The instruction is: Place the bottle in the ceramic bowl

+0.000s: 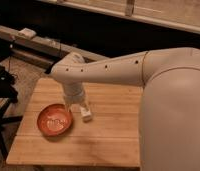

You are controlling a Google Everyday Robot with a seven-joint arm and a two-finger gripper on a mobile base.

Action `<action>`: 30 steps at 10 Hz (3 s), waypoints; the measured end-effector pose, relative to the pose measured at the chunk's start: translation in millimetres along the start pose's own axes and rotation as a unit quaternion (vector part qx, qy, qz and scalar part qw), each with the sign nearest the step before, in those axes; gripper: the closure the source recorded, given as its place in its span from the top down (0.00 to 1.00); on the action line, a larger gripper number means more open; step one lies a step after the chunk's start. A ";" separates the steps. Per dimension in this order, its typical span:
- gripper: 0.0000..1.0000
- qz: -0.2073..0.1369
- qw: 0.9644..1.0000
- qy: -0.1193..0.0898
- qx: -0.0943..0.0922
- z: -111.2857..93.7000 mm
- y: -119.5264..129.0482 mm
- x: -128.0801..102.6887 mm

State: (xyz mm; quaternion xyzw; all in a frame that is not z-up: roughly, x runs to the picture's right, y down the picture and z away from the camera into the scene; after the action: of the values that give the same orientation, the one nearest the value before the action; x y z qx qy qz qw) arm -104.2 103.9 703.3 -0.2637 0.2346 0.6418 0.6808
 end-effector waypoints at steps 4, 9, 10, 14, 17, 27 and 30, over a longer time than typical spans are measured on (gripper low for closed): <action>0.65 0.012 1.000 0.009 0.002 4.0 -10.2 -3.2; 0.65 0.034 0.999 0.030 0.008 59.4 -88.7 -40.2; 0.65 0.028 0.999 0.031 0.006 70.5 -93.6 -52.3; 0.65 -0.005 1.000 0.027 -0.015 81.5 -82.6 -79.0; 0.65 -0.032 0.999 0.025 -0.026 87.7 -65.8 -93.1; 0.65 -0.076 0.994 0.076 -0.023 142.3 -33.2 -118.6; 0.44 -0.077 0.992 0.095 -0.026 154.6 -31.1 -118.7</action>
State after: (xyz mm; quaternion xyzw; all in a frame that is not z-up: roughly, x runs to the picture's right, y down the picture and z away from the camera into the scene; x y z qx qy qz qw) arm -84.0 115.7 899.3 -0.3585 0.2602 0.5652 0.6960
